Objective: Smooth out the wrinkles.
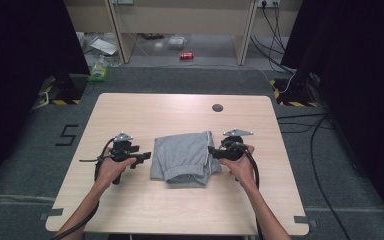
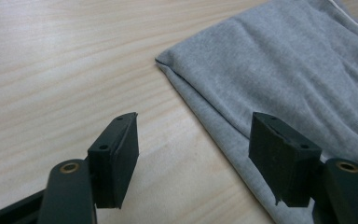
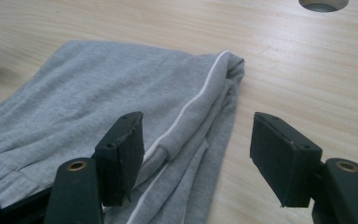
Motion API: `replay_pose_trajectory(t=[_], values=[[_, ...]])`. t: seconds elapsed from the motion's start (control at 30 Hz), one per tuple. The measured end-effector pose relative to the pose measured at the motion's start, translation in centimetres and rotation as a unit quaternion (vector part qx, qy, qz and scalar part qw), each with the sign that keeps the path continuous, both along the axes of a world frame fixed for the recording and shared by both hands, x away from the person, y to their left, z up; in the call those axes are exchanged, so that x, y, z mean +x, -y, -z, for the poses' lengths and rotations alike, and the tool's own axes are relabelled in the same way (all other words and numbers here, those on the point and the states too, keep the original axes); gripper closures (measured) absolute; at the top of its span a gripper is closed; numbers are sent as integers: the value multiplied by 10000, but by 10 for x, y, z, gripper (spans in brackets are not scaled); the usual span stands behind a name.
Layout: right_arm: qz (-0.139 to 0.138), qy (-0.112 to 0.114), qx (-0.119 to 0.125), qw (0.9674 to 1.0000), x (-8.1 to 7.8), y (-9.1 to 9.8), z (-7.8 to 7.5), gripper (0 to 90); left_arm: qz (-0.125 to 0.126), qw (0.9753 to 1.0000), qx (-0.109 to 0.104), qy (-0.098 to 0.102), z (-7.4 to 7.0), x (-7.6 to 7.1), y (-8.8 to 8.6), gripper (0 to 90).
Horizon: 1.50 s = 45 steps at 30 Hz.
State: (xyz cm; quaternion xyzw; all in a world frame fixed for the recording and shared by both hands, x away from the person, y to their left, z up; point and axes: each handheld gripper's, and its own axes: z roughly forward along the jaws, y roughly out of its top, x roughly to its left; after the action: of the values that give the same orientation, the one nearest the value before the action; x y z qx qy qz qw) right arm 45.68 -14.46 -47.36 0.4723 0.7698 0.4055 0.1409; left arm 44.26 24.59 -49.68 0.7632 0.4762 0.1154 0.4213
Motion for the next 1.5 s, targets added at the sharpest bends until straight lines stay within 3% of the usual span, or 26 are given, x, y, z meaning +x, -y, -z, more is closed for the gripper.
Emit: replay_pose_trajectory(t=[0.33, 0.8, 1.1, 1.5], values=[[-157, 32, -9, 9999, -13, -9, -1, 352, 100, 9999, 97, 92, 1, -16, -1, 308], [-282, 67, -52, 9996, -37, -18, 3, 340, 288, 9991, 266, 190, 15, -53, 1, 292], [-280, 74, -58, 9996, -58, -2, 8, 333, 402, 9986, 257, 230, 14, -57, 13, 271], [-399, 51, -94, 9991, -81, 3, 8, 323, 484, 9982, 276, 211, 19, -84, 3, 257]])
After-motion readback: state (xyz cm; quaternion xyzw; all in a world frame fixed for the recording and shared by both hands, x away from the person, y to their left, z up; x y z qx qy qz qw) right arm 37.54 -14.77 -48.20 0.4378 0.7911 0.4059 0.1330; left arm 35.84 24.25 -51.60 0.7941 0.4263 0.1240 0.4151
